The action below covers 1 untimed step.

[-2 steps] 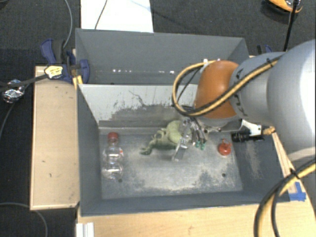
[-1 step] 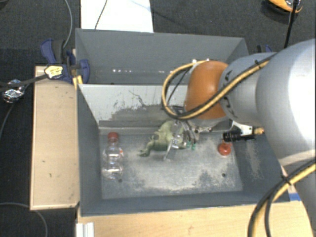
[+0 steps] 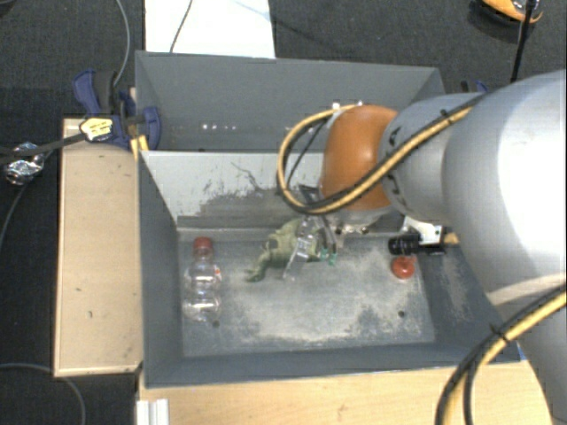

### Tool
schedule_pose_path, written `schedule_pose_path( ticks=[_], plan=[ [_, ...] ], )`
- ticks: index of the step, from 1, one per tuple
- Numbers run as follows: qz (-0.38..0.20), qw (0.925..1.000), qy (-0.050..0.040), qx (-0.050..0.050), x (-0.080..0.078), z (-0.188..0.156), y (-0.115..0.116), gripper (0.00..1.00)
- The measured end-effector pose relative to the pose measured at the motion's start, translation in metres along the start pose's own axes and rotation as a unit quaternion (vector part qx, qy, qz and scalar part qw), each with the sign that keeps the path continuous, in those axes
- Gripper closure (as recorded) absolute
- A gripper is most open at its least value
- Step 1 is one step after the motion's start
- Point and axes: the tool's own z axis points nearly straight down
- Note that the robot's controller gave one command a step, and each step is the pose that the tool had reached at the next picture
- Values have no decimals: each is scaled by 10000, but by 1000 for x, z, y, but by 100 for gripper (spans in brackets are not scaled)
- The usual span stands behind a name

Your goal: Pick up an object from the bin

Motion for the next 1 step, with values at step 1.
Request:
schedule_pose_path(
  ticks=[1],
  plan=[
    [-6,10000,0,1,0,0,0,100]
  ],
)
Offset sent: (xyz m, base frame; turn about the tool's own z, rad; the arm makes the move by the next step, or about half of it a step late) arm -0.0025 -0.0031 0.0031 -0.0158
